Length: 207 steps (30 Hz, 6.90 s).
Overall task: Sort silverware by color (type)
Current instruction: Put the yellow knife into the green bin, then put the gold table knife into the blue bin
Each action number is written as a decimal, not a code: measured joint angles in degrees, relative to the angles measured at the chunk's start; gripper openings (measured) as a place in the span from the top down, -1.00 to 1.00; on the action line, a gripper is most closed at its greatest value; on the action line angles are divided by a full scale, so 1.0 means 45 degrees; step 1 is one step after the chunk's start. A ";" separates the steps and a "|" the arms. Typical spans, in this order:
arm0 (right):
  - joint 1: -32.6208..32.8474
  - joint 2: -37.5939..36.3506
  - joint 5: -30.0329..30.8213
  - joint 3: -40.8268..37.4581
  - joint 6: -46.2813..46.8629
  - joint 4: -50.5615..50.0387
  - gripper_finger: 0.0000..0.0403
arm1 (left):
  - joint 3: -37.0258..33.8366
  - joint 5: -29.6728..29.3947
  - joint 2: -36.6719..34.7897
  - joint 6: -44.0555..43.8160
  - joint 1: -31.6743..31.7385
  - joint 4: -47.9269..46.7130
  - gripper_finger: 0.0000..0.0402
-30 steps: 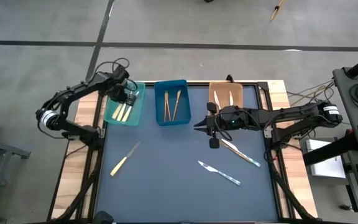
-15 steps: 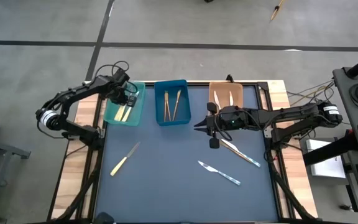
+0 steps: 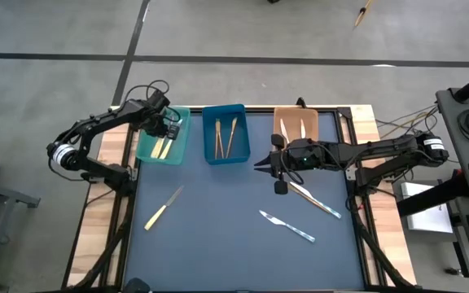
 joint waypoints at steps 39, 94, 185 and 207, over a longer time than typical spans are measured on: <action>0.0000 0.0000 -0.0005 0.0000 0.0092 -0.0112 0.79 | -0.0024 -0.0335 0.0792 -0.0582 -0.0024 0.0323 0.83; 0.0001 0.0000 0.0000 0.0000 0.0092 -0.0128 0.79 | -0.0024 -0.0442 0.0792 -0.1229 -0.0020 0.0481 0.75; 0.1141 0.0097 0.0109 -0.0002 1.4928 -1.3139 0.79 | -0.4161 -0.6264 -0.5550 0.7887 -1.5188 1.5635 0.40; 0.2394 0.0097 -0.0024 -0.1005 1.3467 -1.0138 0.79 | -0.4065 -0.6334 -0.5697 0.7888 -1.5188 1.4646 0.40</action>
